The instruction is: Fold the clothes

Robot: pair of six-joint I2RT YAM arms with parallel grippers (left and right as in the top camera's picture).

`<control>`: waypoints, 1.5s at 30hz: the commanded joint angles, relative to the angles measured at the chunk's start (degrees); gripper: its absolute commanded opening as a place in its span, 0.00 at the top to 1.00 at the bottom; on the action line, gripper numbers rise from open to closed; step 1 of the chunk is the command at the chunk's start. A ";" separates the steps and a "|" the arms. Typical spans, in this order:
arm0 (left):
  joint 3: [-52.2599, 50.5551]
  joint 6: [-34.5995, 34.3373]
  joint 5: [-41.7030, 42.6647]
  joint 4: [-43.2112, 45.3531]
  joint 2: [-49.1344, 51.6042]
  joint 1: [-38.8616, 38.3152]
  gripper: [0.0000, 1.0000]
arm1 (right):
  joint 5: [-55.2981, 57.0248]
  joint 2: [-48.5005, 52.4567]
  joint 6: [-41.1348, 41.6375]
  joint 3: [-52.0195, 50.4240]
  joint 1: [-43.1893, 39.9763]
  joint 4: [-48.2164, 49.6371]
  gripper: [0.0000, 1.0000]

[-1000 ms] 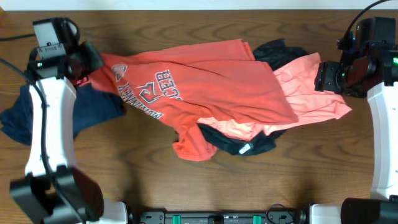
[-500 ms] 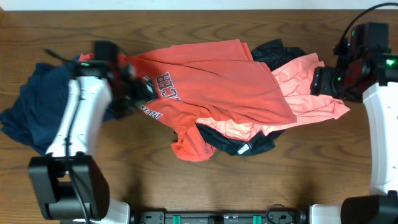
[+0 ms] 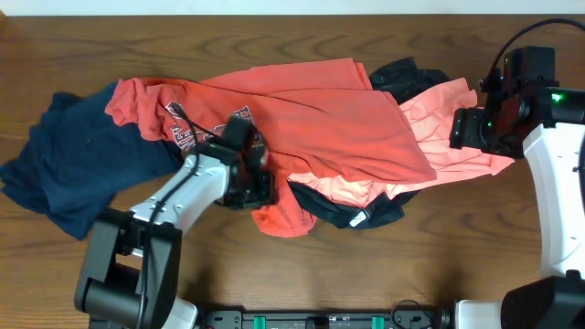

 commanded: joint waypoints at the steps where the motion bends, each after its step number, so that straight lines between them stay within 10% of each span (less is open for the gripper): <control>1: -0.44 -0.24 -1.29 -1.05 -0.11 -0.57 0.94 | -0.24 0.37 0.50 -0.50 -0.37 0.07 0.23; 10: 10.82 -0.02 -17.38 -22.88 -8.20 7.72 0.94 | -3.72 0.59 0.02 -5.05 -0.04 4.48 0.32; 20: 12.11 -4.98 -28.63 -25.00 -18.64 12.00 0.94 | -19.61 5.20 -2.56 -17.53 0.55 25.27 0.36; 26: 12.11 -9.53 -32.02 -26.03 -19.54 13.42 0.94 | -3.85 13.00 10.84 -18.05 0.33 29.46 0.23; 38: 12.02 -9.53 -31.82 -25.99 -19.52 13.42 0.94 | -9.81 25.68 14.82 -18.05 1.46 41.66 0.05; 42: 12.02 -9.53 -31.82 -26.01 -19.52 13.42 0.94 | -11.34 26.69 11.54 -18.05 2.99 44.15 0.25; 45: 12.00 -9.53 -31.80 -26.01 -19.52 13.42 0.94 | -11.34 26.67 8.00 -18.03 3.98 45.24 0.73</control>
